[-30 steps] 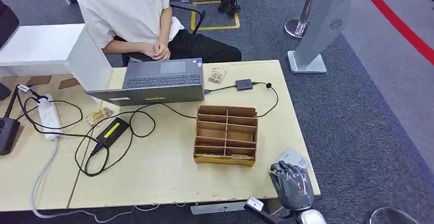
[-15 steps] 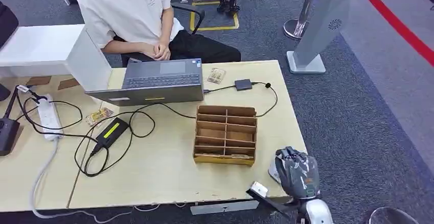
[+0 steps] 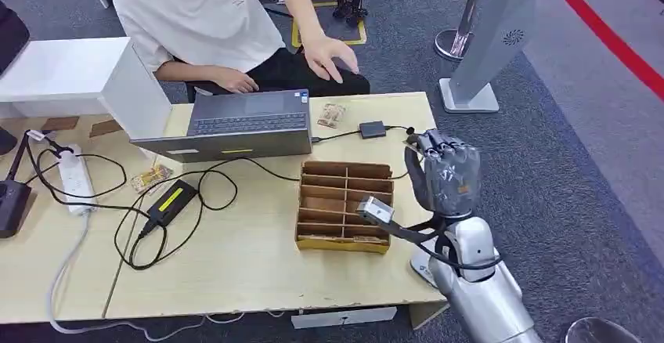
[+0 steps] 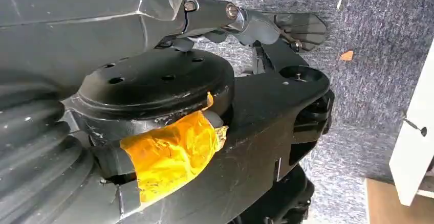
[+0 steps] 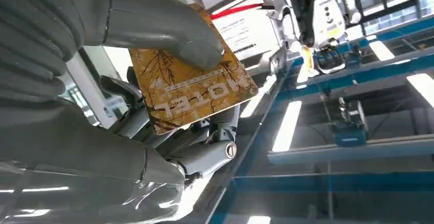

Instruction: Pass the card to the sensor for recognition and then transmit it.

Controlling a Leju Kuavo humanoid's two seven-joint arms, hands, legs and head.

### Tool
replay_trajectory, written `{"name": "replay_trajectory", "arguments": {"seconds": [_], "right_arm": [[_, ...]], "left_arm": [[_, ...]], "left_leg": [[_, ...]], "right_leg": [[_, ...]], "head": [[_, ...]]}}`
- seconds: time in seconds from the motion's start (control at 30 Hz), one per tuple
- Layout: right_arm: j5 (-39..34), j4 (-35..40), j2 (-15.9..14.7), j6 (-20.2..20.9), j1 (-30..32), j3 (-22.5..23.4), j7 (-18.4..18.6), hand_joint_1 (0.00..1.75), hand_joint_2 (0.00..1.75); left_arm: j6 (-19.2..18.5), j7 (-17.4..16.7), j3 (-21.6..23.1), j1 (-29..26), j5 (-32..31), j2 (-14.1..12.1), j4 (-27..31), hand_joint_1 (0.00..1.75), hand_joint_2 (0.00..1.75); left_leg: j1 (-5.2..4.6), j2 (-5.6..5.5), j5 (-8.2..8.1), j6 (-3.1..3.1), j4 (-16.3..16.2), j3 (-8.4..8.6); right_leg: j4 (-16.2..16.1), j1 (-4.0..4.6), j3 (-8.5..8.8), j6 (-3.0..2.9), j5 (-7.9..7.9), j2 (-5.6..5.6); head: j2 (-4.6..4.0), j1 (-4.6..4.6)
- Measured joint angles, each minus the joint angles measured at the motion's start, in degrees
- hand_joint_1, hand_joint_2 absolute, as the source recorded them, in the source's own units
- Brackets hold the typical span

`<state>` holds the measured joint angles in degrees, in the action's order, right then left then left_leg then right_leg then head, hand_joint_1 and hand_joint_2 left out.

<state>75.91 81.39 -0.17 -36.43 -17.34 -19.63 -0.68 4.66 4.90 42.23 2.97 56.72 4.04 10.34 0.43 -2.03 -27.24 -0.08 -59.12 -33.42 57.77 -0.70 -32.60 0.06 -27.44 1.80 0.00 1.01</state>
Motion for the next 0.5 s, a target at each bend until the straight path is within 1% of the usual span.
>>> {"name": "replay_trajectory", "arguments": {"seconds": [0.07,0.13,0.17,0.23,0.3,0.4,0.5], "right_arm": [[1.4,-2.8,0.2,1.2,-3.4,-2.1,0.5,1.75,1.75],[3.3,-7.8,1.3,2.8,-8.2,-4.6,2.1,1.75,1.75],[4.0,-10.5,2.1,3.2,-10.7,-5.8,3.1,1.75,1.75],[5.2,-18.4,4.6,3.4,-16.2,-8.5,5.1,1.75,1.75],[5.4,-24.5,6.9,3.3,-20.5,-10.2,6.3,1.75,1.75],[5.6,-32.3,9.7,3.4,-25.1,-11.7,7.2,1.75,1.75],[5.4,-37.0,11.6,3.5,-27.6,-12.8,7.2,1.75,1.75]], "left_arm": [[0.0,-0.1,0.8,0.1,-0.9,0.0,0.0,0.0,1.75],[-0.1,-0.8,1.6,0.4,-1.8,0.0,0.0,0.0,1.75],[0.2,-1.9,1.9,0.8,-2.1,0.0,0.0,0.0,1.75],[0.6,-4.9,3.1,1.9,-3.0,0.0,-0.1,0.0,1.75],[0.7,-6.2,4.1,2.7,-3.8,0.0,-0.1,0.0,1.75],[1.0,-6.6,5.3,3.0,-4.5,0.0,-0.1,0.0,1.75],[0.9,-6.8,6.0,3.1,-4.6,0.0,-0.1,0.0,1.75]], "left_leg": [[-0.01,0.12,0.0,-0.01,0.0,-0.04],[-0.01,0.16,0.02,-0.02,0.0,0.06],[-0.01,0.14,0.07,-0.06,0.0,0.05],[0.0,0.02,0.21,-0.11,0.0,0.01],[0.03,-0.07,0.25,-0.16,0.0,0.0],[0.04,-0.07,0.26,-0.19,0.0,-0.01],[0.03,-0.03,0.25,-0.2,0.0,-0.03]], "right_leg": [[0.0,0.0,-0.04,0.0,0.01,0.12],[0.0,0.0,-0.04,-0.01,0.04,0.15],[0.0,0.0,-0.06,0.0,0.05,0.14],[0.1,0.0,-0.11,-0.04,0.1,0.08],[0.1,0.0,-0.12,-0.09,0.14,0.04],[0.2,0.01,-0.16,-0.1,0.15,0.04],[0.2,0.0,-0.21,-0.1,0.15,0.06]], "head": [[0.02,-0.02],[0.0,0.0],[0.0,0.0],[0.0,0.0],[0.0,0.0],[0.0,0.0],[0.0,-0.02]]}}
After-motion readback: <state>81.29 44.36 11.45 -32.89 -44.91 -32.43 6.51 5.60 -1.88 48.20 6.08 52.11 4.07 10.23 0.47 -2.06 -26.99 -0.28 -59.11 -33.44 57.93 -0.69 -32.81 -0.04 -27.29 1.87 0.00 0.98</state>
